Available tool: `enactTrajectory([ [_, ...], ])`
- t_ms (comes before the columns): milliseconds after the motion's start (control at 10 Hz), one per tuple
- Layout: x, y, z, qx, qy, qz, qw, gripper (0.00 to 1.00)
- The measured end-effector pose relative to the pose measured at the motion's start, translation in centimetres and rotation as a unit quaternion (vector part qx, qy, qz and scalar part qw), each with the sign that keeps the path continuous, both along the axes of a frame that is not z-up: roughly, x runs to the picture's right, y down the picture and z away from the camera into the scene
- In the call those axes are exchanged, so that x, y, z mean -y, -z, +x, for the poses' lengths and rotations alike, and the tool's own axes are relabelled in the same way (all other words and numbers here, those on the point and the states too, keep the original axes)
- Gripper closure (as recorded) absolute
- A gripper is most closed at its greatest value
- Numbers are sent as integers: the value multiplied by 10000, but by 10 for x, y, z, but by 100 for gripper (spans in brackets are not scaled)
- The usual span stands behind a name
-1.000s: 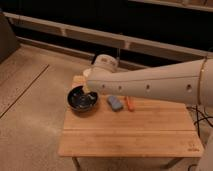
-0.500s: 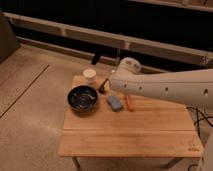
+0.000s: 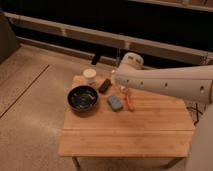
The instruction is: Place the bottle in the ceramic bowl
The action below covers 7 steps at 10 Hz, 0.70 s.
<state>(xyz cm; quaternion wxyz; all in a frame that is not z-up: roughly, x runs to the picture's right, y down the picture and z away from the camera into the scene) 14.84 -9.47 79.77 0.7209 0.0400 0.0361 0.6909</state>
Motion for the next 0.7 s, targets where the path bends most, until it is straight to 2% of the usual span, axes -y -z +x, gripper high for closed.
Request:
enactTrajectory([
  [100, 14, -12, 21, -143, -124, 95, 9998, 35],
  [200, 21, -22, 30, -181, -203, 138, 9995, 35],
  [300, 25, -39, 34, -150, -294, 129, 9994, 35],
  [500, 16, -70, 30, -23, -268, -69, 9996, 35],
  [600, 10, -81, 22, 54, -163, -188, 9997, 35],
  [700, 1, -98, 3, 261, 77, -383, 9989, 35],
])
